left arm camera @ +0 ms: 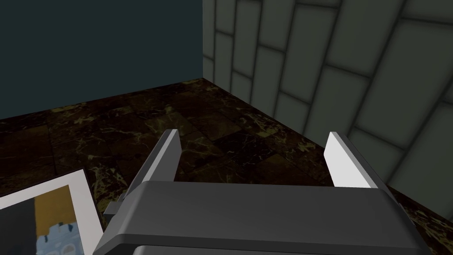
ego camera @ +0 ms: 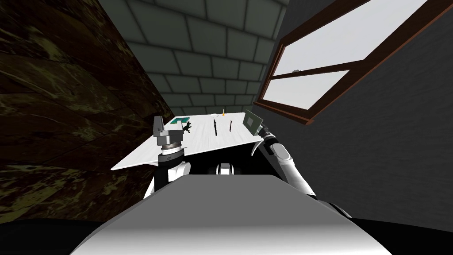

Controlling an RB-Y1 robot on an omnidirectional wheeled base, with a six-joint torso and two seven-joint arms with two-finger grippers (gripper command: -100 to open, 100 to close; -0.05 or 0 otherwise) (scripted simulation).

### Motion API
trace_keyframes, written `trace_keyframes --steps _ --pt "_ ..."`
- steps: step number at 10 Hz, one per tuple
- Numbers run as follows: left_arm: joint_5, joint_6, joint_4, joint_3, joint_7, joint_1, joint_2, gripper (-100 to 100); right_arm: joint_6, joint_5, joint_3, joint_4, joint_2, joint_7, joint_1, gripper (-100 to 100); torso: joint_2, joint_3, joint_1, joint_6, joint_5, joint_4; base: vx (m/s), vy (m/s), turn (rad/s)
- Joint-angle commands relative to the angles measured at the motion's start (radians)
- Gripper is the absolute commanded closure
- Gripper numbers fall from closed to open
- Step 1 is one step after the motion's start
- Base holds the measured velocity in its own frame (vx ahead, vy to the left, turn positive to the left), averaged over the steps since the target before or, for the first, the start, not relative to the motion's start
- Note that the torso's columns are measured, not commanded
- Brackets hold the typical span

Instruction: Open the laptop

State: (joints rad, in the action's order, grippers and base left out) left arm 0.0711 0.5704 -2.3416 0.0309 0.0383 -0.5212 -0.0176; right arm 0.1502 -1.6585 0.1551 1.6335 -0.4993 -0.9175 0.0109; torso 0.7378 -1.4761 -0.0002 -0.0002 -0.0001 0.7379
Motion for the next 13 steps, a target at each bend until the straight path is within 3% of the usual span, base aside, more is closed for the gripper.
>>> trace_keyframes --steps 1,9,13 --pt "0.000 0.000 0.000 0.000 0.000 0.000 0.000 0 -0.004 -0.061 0.005 -0.005 -0.006 0.010 -0.005 -100 0.000 0.000 0.000 0.000 0.000 0.000 0.001 0.015 -0.001" --pt "0.000 0.000 0.000 0.000 0.000 0.000 0.000 0 -0.071 -0.337 0.024 -0.132 -0.100 -0.114 -0.087 -100 0.000 0.000 0.000 0.000 0.000 0.000 0.004 0.042 0.032" --pt "0.000 0.000 0.000 0.000 0.000 0.000 0.000 0 -0.078 -0.379 0.030 -0.146 -0.117 -0.132 -0.097 -100 -0.001 0.000 -0.001 0.000 0.000 0.000 0.002 0.019 0.014"
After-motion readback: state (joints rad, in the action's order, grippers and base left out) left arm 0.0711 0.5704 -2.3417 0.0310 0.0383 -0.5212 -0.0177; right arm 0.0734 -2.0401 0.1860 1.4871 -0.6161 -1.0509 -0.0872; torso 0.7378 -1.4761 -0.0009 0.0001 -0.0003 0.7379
